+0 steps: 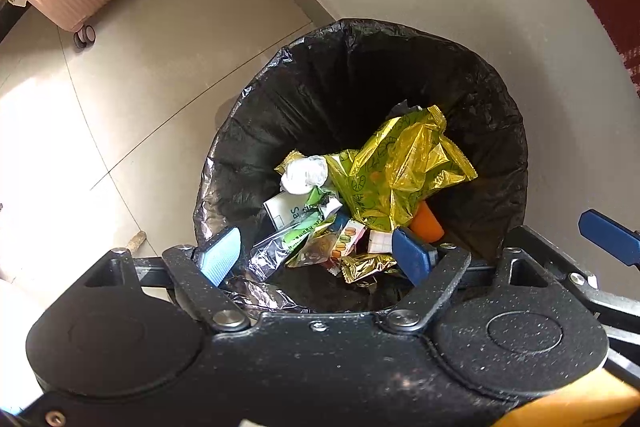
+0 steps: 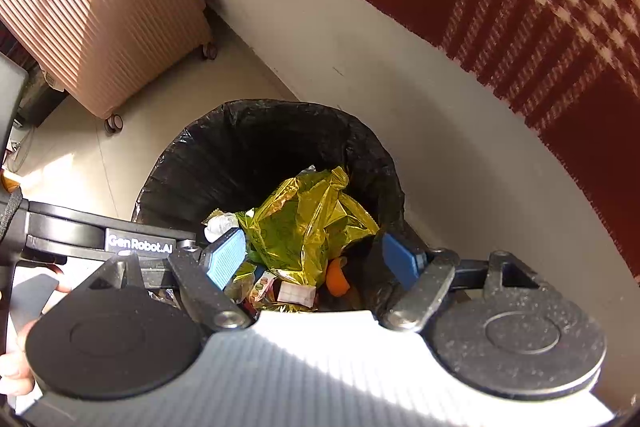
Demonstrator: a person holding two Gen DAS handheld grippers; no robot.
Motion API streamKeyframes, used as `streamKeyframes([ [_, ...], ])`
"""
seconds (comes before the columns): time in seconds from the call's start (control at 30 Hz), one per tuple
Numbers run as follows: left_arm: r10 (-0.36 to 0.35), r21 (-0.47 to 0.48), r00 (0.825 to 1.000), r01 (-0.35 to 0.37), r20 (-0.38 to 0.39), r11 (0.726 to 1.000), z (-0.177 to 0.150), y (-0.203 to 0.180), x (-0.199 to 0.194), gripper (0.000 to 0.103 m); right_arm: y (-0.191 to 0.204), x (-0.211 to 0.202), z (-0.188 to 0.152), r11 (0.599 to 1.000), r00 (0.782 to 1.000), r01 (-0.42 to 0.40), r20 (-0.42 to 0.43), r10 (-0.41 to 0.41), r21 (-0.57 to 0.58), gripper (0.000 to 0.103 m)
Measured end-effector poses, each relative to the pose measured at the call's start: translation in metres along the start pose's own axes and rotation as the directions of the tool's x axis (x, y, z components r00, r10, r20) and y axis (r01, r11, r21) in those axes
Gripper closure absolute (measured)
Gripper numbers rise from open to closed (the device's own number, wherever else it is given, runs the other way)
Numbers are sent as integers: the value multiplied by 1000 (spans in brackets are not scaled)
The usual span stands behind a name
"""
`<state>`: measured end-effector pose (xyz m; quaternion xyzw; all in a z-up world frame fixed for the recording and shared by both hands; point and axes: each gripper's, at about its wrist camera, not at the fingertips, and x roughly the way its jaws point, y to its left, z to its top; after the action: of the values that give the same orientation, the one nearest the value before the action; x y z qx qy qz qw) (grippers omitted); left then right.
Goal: Collect trash
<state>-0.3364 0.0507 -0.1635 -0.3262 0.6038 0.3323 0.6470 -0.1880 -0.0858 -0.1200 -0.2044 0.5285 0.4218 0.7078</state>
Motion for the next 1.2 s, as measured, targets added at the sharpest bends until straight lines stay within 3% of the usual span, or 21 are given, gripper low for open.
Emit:
streamKeyframes([
  [0.37,-4,25,1000,4,28,1000,-1,-5,1,17,-4,3,1,1000,1000,9,-8,-9,-9,19],
  [0.53,-34,23,999,34,20,999,0,-4,2,16,-5,3,2,1000,1000,15,-9,-15,-12,19],
  [0.8,-16,18,1000,16,7,1000,0,-4,8,10,-7,5,1,1000,1000,21,-16,-21,-19,19],
  [1.2,-31,13,999,31,-18,999,-4,-2,17,10,-7,10,1,1000,1000,20,-22,-20,-16,19],
])
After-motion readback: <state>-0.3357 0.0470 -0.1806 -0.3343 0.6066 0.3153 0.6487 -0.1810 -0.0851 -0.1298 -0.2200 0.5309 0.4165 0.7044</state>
